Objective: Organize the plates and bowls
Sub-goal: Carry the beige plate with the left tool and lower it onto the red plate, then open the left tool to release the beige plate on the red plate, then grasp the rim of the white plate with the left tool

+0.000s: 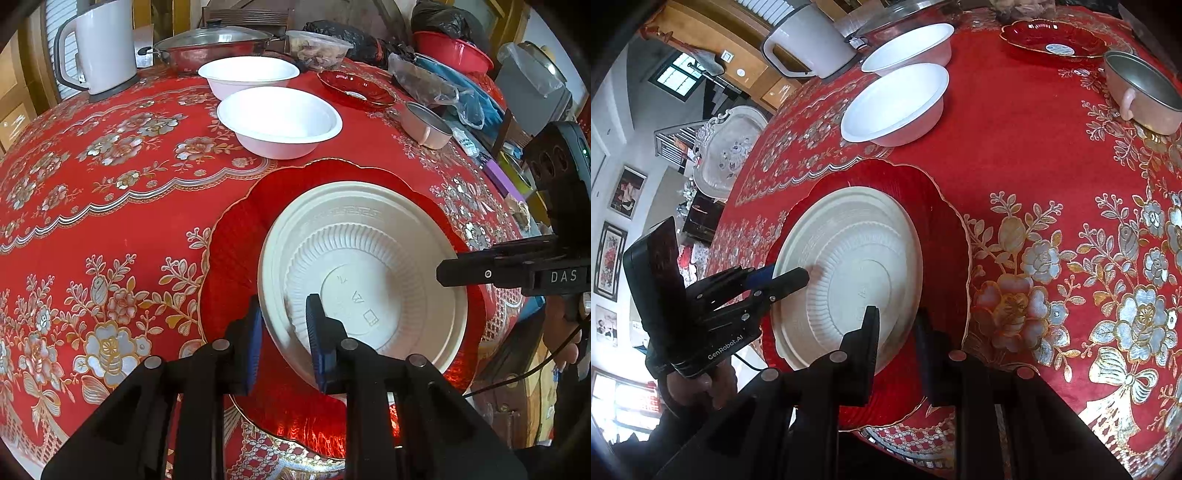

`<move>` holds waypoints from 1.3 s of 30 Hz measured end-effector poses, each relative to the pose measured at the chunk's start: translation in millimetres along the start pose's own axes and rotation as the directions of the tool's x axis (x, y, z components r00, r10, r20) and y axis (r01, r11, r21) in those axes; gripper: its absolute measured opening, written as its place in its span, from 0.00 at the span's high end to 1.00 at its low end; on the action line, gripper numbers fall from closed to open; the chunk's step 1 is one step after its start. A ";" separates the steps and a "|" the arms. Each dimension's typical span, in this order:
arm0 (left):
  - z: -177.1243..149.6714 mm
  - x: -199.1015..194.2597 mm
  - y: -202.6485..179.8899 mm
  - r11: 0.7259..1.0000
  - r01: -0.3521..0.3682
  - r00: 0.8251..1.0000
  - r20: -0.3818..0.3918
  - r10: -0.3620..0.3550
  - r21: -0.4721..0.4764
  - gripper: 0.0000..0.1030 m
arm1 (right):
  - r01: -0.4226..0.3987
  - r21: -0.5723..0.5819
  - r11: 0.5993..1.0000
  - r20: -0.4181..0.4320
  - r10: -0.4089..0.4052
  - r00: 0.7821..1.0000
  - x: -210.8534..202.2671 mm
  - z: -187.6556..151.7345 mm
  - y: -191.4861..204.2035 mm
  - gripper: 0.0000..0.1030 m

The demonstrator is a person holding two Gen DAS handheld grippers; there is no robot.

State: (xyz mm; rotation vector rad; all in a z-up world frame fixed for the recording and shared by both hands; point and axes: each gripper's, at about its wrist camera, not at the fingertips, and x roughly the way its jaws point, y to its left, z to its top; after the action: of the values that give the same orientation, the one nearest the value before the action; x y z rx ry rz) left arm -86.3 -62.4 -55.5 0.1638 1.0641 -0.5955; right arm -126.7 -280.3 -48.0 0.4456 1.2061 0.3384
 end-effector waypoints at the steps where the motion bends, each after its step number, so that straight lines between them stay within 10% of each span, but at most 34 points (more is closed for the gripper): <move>1: 0.1 -0.1 0.8 1.000 0.004 1.000 0.001 -0.004 -0.009 0.79 | 0.001 -0.005 1.000 0.000 -0.001 1.000 -0.1 0.0 0.8 0.78; 23: 45.1 -42.0 34.3 0.991 0.078 0.988 0.138 -0.063 -0.106 0.50 | 0.095 -0.018 0.995 0.206 -0.089 0.975 -57.9 31.1 -5.9 0.36; 39: 157.7 24.6 105.8 0.969 -0.115 0.980 0.132 0.146 -0.220 0.41 | 0.133 -0.004 0.991 0.255 -0.128 0.958 -41.2 151.8 -43.1 0.35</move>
State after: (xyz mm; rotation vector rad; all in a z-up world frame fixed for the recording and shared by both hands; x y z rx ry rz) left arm 100.3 -47.5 -15.6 0.0031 0.9580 -0.3660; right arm 4.1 -360.1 7.7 0.3766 0.9742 0.1733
